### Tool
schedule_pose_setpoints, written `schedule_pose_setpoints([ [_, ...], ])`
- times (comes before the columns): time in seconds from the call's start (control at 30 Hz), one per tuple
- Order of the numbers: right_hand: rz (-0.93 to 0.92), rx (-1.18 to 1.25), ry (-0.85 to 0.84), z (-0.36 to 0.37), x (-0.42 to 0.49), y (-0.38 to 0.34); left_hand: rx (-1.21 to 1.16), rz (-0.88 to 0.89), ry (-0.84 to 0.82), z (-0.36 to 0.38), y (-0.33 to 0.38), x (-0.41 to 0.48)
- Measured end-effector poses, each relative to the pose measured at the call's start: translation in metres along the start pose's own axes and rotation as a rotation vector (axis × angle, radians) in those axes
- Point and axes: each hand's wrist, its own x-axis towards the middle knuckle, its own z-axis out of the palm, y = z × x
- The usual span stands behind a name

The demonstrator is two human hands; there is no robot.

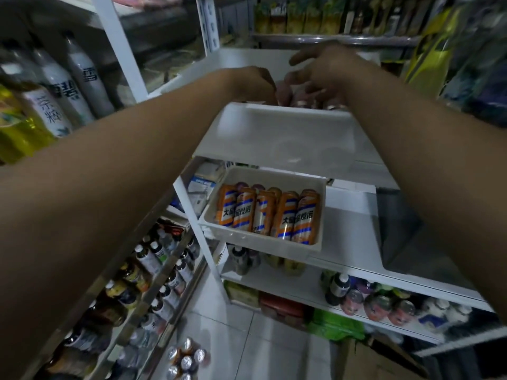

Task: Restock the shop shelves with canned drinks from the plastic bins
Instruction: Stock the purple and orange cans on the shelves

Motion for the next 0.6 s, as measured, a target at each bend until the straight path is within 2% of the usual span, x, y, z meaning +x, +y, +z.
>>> schedule_pose_setpoints([
  [0.17, -0.012, 0.038, 0.001, -0.005, 0.002, -0.002, 0.155, -0.037, -0.096, -0.001, 0.007, -0.003],
  [0.33, -0.017, 0.067, 0.030, -0.002, 0.008, -0.004, 0.107, -0.046, -0.072, -0.009, 0.006, -0.012],
  [0.47, 0.016, 0.154, 0.021, -0.004, 0.006, -0.007, -0.236, -0.129, -0.013, -0.017, -0.001, -0.014],
  [0.6, -0.016, 0.223, 0.015, -0.008, 0.006, -0.010, -0.531, -0.085, 0.139, -0.034, -0.004, -0.023],
])
